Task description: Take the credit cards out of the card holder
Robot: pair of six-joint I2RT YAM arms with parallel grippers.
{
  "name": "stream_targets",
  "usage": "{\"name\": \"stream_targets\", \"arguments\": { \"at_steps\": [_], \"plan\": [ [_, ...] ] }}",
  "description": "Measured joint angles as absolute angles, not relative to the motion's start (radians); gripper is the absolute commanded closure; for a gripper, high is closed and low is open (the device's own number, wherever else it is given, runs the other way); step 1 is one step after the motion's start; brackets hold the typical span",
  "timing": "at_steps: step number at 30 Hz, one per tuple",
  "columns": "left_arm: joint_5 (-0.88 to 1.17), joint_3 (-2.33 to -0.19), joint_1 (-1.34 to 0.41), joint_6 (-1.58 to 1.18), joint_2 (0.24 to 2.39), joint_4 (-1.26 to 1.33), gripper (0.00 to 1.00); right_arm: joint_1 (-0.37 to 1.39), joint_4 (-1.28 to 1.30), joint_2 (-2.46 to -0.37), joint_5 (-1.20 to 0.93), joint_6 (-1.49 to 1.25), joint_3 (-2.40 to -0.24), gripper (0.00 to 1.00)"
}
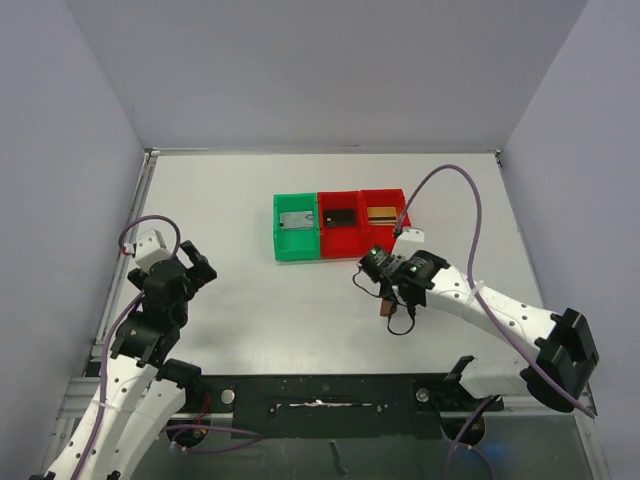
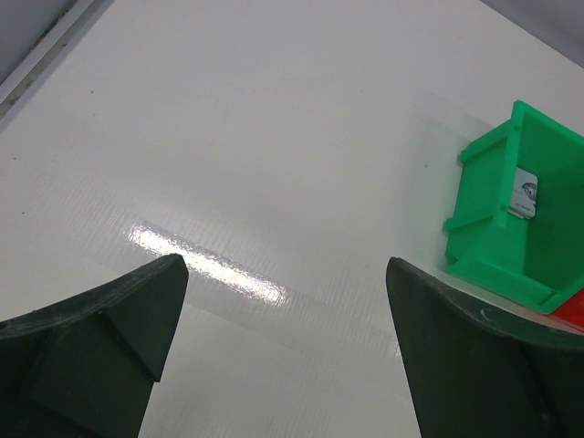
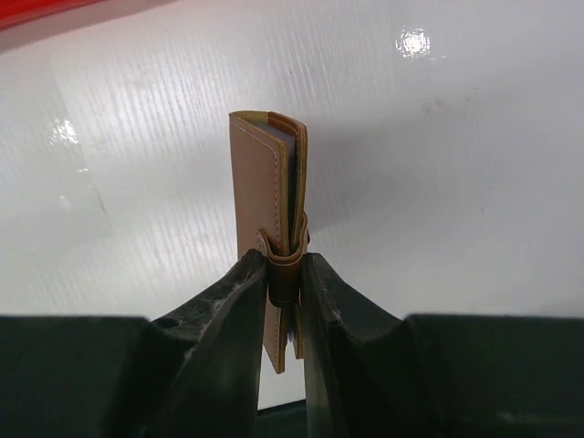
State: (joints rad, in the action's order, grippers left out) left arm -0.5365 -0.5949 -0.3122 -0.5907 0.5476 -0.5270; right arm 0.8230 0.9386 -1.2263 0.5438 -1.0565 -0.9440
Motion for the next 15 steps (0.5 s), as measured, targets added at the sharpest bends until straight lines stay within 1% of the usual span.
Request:
{"name": "stream_targets", "arguments": {
  "at_steps": [5,10,15],
  "plan": [
    [-0.549,-0.595,-0.307,-0.593,0.546,-0.531,0.09,0.921,1.105,-1.41,0.638,-1.065,-1.091,0.8],
    [-0.604,-0.595,-0.3,-0.621,0.519,-0.564,0.09,0.997,1.182,-1.597,0.689,-1.074,-1.173,0.79],
    [-0.677,-0.596,-0.299,-0.647,0.463,-0.598,0.09,1.064,1.209,-1.759,0.704,-1.046,-1.278,0.73]
  ]
}}
